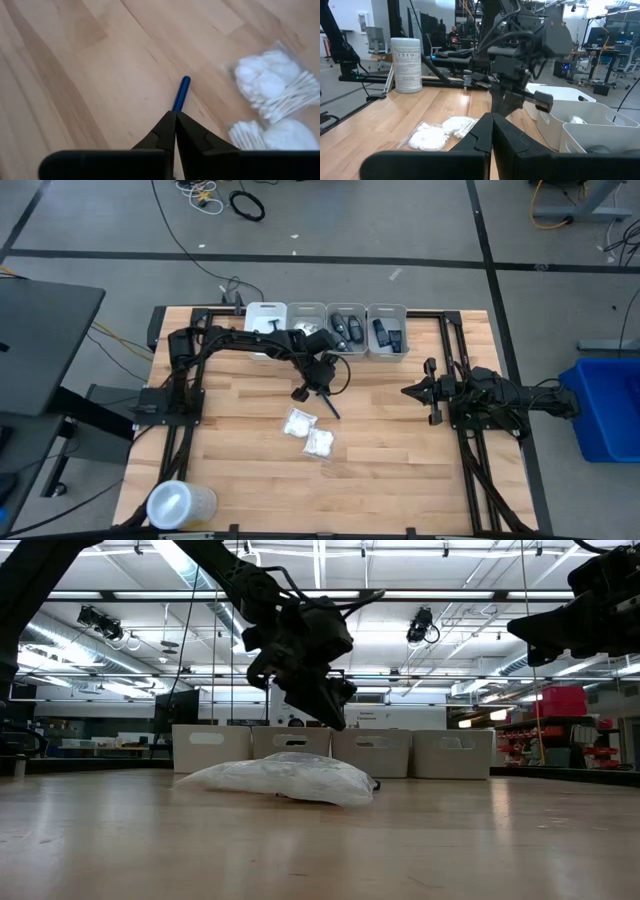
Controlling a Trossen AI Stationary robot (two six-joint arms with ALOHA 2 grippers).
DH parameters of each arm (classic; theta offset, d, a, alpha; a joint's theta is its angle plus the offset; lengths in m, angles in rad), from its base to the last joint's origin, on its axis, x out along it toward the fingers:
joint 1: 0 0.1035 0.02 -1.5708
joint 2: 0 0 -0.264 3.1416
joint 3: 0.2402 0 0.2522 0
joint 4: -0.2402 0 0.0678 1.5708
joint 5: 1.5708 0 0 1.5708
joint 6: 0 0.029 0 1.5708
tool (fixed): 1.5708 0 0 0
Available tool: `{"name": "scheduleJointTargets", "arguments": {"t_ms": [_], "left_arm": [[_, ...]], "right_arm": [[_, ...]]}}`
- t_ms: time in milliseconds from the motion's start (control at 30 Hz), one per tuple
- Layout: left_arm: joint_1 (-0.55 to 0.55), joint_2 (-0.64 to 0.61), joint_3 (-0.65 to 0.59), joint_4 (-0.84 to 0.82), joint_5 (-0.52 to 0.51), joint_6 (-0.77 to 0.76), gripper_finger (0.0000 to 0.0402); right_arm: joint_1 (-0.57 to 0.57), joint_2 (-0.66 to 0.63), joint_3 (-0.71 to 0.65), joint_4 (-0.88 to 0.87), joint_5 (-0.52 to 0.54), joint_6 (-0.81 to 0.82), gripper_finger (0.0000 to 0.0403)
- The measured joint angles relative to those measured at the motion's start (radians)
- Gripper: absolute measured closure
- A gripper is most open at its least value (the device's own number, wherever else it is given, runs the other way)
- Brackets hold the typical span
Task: Pick & Place Travel size toiletries
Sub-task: Put the blue razor into the white bin
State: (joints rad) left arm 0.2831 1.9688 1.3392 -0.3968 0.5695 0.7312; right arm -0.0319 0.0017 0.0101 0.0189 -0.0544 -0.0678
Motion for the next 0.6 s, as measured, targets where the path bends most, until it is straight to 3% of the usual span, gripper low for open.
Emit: {"name": "scheduleJointTargets", "arguments": {"t_ms": [300, 600], "left_arm": [[0.007, 0.015, 0.000, 0.007, -0.003, 0.025, 0.0381], [0.007, 0.032, -0.002, -0.004, 0.004, 0.015, 0.0311]], "right_arm": [[0.000, 0.000, 0.000, 0.000, 0.000, 0.000, 0.0389], [0.000, 0.000, 0.000, 0.000, 0.000, 0.000, 0.0389]]}}
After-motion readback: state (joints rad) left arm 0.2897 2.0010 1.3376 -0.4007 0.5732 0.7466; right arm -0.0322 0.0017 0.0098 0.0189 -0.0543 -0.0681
